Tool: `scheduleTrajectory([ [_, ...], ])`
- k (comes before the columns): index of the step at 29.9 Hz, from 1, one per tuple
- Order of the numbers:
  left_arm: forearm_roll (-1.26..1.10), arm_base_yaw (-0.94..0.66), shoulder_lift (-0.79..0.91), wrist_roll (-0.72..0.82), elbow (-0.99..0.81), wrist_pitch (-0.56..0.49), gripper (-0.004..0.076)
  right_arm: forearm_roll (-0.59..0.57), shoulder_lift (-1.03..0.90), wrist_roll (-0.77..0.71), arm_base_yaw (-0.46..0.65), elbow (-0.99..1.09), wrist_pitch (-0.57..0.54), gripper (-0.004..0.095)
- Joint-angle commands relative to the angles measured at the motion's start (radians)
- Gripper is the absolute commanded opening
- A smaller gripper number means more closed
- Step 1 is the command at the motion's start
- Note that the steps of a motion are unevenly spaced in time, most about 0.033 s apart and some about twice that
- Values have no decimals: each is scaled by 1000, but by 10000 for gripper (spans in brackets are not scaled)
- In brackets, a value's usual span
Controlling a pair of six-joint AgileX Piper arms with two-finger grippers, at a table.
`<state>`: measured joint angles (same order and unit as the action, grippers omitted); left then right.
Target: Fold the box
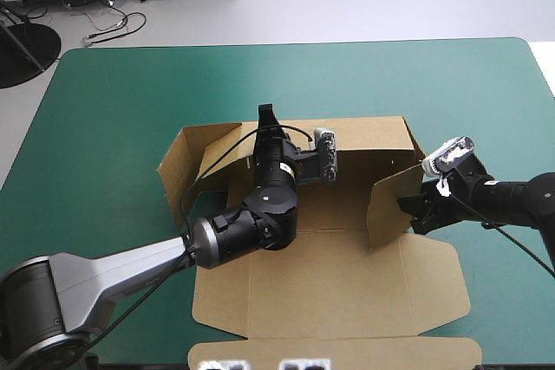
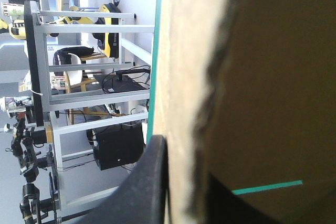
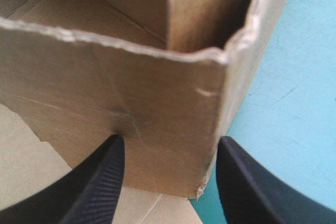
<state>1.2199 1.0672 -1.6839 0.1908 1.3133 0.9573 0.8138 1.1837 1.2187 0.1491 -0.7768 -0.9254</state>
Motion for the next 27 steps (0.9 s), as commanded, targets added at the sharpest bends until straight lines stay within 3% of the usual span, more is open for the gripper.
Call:
scheduleTrajectory([
  [1,-8,20,29,6,24,-37,-10,80,-23,9,1,-27,45,502],
  [11,-6,20,29,6,24,-55,-10,256,76,115,1,-27,91,464],
  [13,-6,20,29,6,24,-55,-10,262,99,115,1,-27,105,364],
  [17,-6,20,29,6,24,-55,-10,283,115,131,1,-27,110,7],
  [18,-6,20,29,6,24,-55,-10,283,115,131,1,-27,112,-14],
  [23,-6,20,29,6,24,-55,-4,281,115,133,1,-27,104,0],
  [27,-6,20,29,6,24,-55,76,277,115,133,1,-27,98,0],
])
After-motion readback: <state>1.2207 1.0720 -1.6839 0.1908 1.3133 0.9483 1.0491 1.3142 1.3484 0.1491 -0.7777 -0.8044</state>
